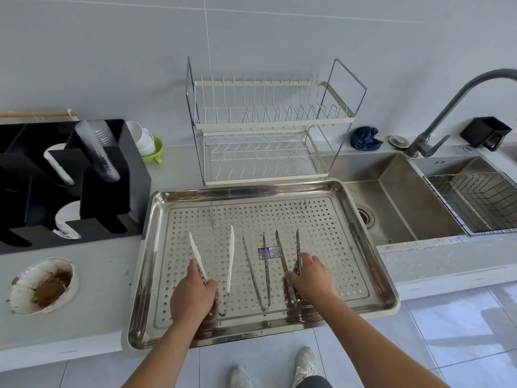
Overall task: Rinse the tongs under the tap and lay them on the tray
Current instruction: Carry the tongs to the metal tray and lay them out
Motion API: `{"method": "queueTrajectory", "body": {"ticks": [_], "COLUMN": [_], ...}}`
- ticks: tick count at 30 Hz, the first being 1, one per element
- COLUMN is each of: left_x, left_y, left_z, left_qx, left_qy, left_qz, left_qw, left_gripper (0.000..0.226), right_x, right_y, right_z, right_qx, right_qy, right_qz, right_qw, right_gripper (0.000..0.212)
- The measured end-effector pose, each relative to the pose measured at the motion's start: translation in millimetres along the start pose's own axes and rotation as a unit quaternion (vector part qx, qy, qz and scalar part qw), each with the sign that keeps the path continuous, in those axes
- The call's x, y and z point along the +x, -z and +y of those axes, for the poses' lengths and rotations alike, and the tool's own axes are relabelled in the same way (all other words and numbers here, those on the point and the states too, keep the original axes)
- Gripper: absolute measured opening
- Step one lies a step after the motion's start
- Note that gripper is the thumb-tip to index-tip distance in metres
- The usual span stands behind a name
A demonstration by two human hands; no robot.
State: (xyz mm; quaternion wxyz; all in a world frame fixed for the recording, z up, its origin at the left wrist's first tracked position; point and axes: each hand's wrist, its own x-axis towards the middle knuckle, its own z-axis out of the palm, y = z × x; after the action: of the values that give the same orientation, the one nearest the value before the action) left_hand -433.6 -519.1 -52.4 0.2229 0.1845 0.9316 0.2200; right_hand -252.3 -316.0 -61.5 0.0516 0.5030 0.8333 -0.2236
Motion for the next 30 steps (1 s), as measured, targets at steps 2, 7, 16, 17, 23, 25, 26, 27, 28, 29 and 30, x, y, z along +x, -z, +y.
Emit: {"method": "queueTrajectory", "body": {"ticks": [2, 7, 16, 17, 23, 25, 26, 27, 28, 29, 30], "left_x": [-0.5, -4.4, -4.0, -3.6, -1.2, -0.3, 0.0, 0.1, 0.2, 0.4, 0.4], "left_y": [0.4, -0.5, -1.2, -1.2, -2.0, -2.0, -1.8, -1.6, -1.5, -1.7, -2.0], "left_z": [0.9, 3.9, 4.7, 4.8, 5.0, 3.5, 2.8, 2.5, 1.9, 1.6, 1.2], "left_qx": [0.001, -0.002, -0.005, -0.005, -0.007, -0.008, -0.009, -0.01, -0.011, -0.011, -0.012], "left_qy": [0.002, 0.009, 0.015, 0.017, 0.014, 0.013, 0.014, 0.014, 0.014, 0.013, 0.013], "left_qz": [0.0, 0.0, -0.007, -0.007, -0.008, -0.01, -0.011, -0.01, -0.01, -0.01, -0.01], "left_qw": [1.0, 1.0, 1.0, 1.0, 1.0, 1.0, 1.0, 1.0, 1.0, 1.0, 1.0], "left_gripper": [0.07, 0.059, 0.061, 0.061, 0.057, 0.056, 0.056, 0.055, 0.055, 0.055, 0.055], "right_x": [1.2, 2.5, 4.6, 4.7, 5.3, 4.9, 4.8, 4.7, 4.8, 4.5, 4.2], "right_y": [0.6, 0.4, -1.5, -1.8, -2.2, -2.3, -2.6, -2.9, -3.2, -3.4, -3.8], "right_z": [-1.0, -3.2, -2.0, -2.3, -4.7, -4.6, -4.5, -4.3, -4.3, -4.3, -4.6], "right_qx": [-0.002, -0.01, -0.007, -0.006, -0.003, 0.0, 0.0, 0.001, 0.002, 0.002, 0.001], "right_qy": [0.0, 0.001, 0.008, 0.009, 0.011, 0.009, 0.007, 0.006, 0.004, 0.003, 0.0], "right_qz": [-0.003, -0.006, -0.007, -0.007, -0.006, -0.005, -0.005, -0.004, -0.004, -0.004, -0.004], "right_qw": [1.0, 1.0, 1.0, 1.0, 1.0, 1.0, 1.0, 1.0, 1.0, 1.0, 1.0], "right_gripper": [0.053, 0.05, 0.052, 0.052, 0.052, 0.052, 0.053, 0.053, 0.053, 0.053, 0.054]}}
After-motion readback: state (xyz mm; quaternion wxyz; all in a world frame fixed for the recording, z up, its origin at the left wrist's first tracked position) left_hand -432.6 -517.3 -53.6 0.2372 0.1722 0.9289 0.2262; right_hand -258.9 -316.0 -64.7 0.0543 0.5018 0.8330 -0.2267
